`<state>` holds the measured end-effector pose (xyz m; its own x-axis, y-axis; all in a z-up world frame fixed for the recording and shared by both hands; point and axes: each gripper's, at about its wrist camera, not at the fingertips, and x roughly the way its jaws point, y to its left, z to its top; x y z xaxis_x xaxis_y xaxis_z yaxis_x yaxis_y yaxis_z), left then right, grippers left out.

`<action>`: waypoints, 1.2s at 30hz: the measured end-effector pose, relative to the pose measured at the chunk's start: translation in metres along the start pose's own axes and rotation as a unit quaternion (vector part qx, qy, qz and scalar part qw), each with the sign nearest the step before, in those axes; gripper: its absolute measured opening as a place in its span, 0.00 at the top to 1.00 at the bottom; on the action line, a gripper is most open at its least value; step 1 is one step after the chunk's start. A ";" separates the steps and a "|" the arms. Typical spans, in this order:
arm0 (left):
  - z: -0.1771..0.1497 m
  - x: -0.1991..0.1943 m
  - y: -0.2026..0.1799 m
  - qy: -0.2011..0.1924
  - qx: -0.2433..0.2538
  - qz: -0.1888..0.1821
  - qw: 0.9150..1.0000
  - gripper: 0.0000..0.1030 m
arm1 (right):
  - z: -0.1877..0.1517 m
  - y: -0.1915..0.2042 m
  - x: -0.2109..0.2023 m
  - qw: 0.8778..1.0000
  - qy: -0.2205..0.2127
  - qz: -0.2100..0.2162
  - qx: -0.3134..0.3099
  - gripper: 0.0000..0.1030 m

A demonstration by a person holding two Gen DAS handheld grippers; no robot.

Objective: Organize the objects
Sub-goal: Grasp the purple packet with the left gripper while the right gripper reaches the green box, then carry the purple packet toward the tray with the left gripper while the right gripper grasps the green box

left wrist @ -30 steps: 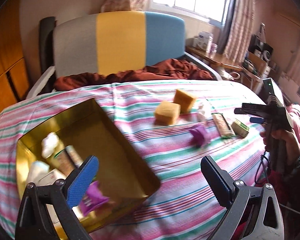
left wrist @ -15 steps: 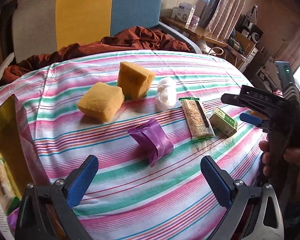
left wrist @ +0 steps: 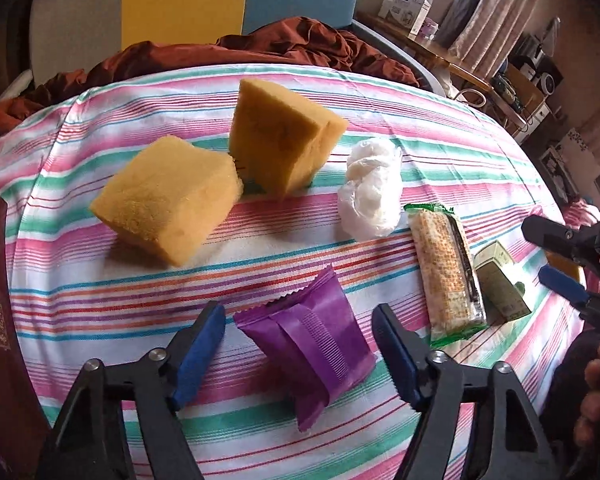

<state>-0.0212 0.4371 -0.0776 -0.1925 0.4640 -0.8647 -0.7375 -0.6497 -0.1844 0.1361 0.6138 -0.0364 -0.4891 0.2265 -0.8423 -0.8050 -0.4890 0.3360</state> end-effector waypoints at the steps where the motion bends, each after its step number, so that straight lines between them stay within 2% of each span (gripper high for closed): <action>1: -0.004 -0.001 0.000 -0.009 0.018 0.003 1.000 0.36 | 0.001 -0.001 0.000 1.000 -0.002 -0.001 0.004 0.18; 3: -0.013 -0.005 0.003 -0.023 0.036 0.007 0.999 0.49 | 0.002 -0.008 -0.003 1.000 -0.009 -0.002 0.018 0.18; 6: -0.022 -0.011 0.012 -0.038 0.043 0.004 0.998 0.60 | 0.003 -0.019 -0.005 0.999 -0.016 -0.007 0.044 0.18; 9: -0.033 -0.019 0.012 -0.041 0.053 0.004 0.998 0.60 | 0.003 -0.022 0.000 0.999 -0.004 -0.017 0.049 0.18; 12: -0.044 -0.024 0.011 -0.041 0.059 0.002 0.997 0.60 | 0.000 -0.015 0.008 0.999 0.018 -0.033 0.029 0.18; 16: -0.057 -0.026 0.000 -0.053 0.094 0.025 0.994 0.60 | -0.005 -0.015 0.016 0.997 0.037 -0.060 0.023 0.16; 22: -0.055 -0.024 0.004 -0.053 0.083 0.016 0.995 0.60 | -0.008 -0.010 0.024 0.997 0.058 -0.058 0.012 0.15; 27: -0.057 -0.023 0.006 -0.058 0.075 0.012 0.995 0.60 | -0.001 -0.003 0.032 0.997 0.058 -0.043 0.013 0.15; 36: -0.058 -0.024 0.008 -0.065 0.065 0.001 0.996 0.60 | 0.003 -0.004 0.040 0.996 0.060 -0.062 0.019 0.15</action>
<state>0.0153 0.3857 -0.0855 -0.2703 0.5422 -0.7956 -0.8134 -0.5707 -0.1126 0.1190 0.6276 -0.0707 -0.3441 0.1801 -0.9215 -0.8697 -0.4310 0.2405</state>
